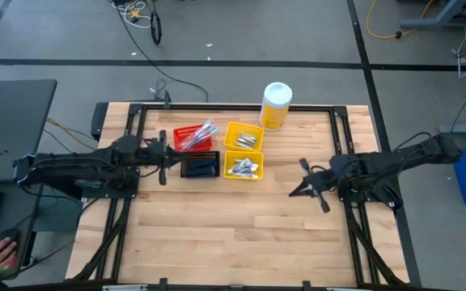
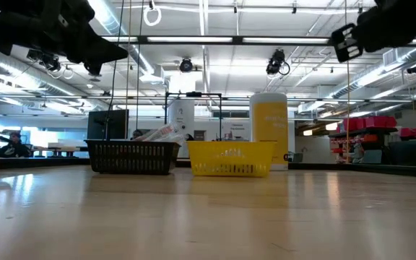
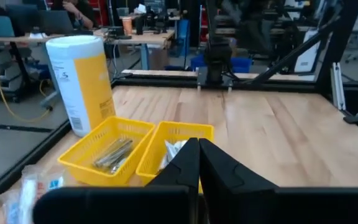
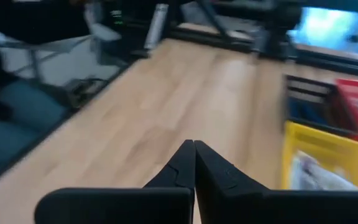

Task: Pick & Place Travel size toiletries
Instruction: Return to Home Position

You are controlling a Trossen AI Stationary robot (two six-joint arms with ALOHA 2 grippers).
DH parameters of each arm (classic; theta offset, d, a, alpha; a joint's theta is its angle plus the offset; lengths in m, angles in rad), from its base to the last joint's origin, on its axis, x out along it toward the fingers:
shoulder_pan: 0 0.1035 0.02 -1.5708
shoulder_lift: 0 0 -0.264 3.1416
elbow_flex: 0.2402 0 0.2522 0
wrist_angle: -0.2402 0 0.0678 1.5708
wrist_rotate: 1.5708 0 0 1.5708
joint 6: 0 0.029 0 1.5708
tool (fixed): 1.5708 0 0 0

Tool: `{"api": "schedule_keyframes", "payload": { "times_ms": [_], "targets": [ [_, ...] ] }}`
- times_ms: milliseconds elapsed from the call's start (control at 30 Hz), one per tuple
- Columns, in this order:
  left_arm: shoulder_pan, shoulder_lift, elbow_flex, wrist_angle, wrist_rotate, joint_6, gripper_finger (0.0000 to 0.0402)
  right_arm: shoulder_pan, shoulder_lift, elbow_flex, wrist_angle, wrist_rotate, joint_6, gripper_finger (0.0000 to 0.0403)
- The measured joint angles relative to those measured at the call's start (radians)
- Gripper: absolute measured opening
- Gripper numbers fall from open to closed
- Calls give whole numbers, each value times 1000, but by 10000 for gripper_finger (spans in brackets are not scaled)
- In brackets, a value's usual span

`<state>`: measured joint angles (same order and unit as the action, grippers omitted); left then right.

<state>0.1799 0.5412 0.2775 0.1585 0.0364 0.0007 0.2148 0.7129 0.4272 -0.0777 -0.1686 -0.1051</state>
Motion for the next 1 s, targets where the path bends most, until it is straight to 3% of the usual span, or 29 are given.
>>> {"api": "schedule_keyframes", "payload": {
  "times_ms": [133, 267, 467, 700, 867, 1000],
  "targets": [
    [0, 0, 0, 21, 1, 57, 5, -30, -144, -84, -4, 61, 18, 3],
    [0, 1, -5, 30, 14, 55, 8, -46, -285, -160, -8, 29, -10, 2],
    [3, 1, -112, 181, 20, 46, 6, -47, -446, -225, -55, 58, -27, 2],
    [5, 1, -179, 248, 8, 38, 12, -47, -572, -278, -125, 134, -49, 2],
    [5, 0, -221, 321, 9, 59, 6, -47, -624, -319, -142, 38, -102, 2],
    [5, 1, -224, 321, 23, 58, 8, -47, -651, -347, -114, 36, -96, 2]
  ]
}}
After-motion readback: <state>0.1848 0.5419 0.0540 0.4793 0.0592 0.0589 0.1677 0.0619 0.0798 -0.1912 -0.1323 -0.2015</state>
